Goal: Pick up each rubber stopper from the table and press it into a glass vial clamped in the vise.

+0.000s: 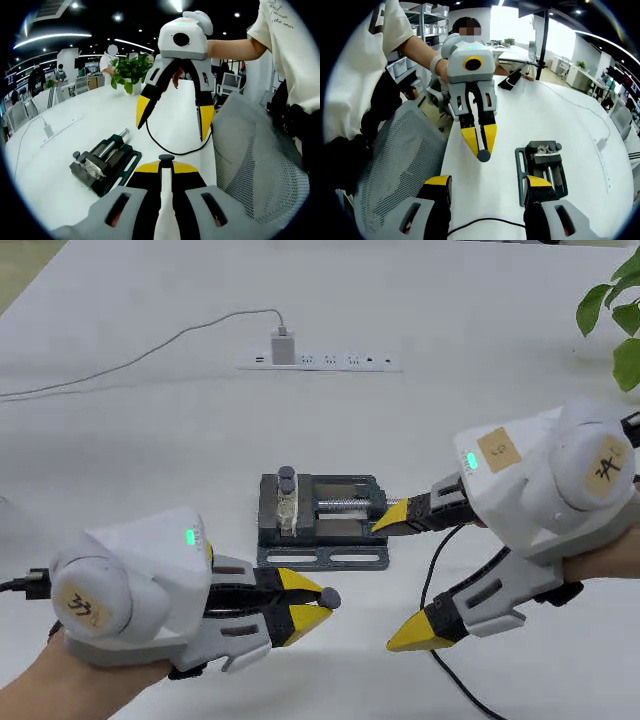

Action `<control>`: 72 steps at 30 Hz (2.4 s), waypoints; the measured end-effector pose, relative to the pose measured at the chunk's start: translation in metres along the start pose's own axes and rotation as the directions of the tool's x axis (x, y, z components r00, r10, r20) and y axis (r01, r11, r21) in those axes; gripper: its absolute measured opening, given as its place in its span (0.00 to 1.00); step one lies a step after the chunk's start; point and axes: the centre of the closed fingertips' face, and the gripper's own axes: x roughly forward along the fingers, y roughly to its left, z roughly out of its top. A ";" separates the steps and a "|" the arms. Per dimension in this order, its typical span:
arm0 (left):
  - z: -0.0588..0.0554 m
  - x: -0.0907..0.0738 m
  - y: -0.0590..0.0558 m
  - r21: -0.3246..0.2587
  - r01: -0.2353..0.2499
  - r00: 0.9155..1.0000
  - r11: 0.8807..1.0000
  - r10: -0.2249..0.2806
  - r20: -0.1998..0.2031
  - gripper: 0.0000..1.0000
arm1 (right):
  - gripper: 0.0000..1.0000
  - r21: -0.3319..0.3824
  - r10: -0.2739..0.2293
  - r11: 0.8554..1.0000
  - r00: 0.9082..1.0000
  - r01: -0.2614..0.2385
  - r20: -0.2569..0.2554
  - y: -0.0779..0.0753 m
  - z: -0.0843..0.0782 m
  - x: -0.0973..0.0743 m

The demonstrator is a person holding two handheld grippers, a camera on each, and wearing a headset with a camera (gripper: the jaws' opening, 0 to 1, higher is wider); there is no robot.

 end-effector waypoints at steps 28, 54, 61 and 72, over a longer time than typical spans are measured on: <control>0.003 -0.007 0.002 0.005 -0.011 1.000 1.000 0.011 0.017 0.03 | 0.20 -0.142 0.136 0.979 0.987 -0.147 -0.083 0.014 0.023 0.022; 0.003 -0.005 0.000 -0.051 -0.003 1.000 0.999 0.003 0.017 0.03 | 0.08 -0.165 0.114 0.978 0.987 -0.131 -0.110 0.007 0.020 0.025; 0.004 -0.005 0.000 -0.031 -0.006 1.000 1.000 0.006 0.023 0.03 | 0.08 -0.176 0.118 0.975 0.987 -0.136 -0.112 0.006 0.021 0.023; 0.006 -0.006 0.000 0.007 -0.005 1.000 1.000 0.005 0.022 0.03 | 0.07 -0.155 0.138 0.976 0.983 -0.156 -0.120 0.005 0.023 0.021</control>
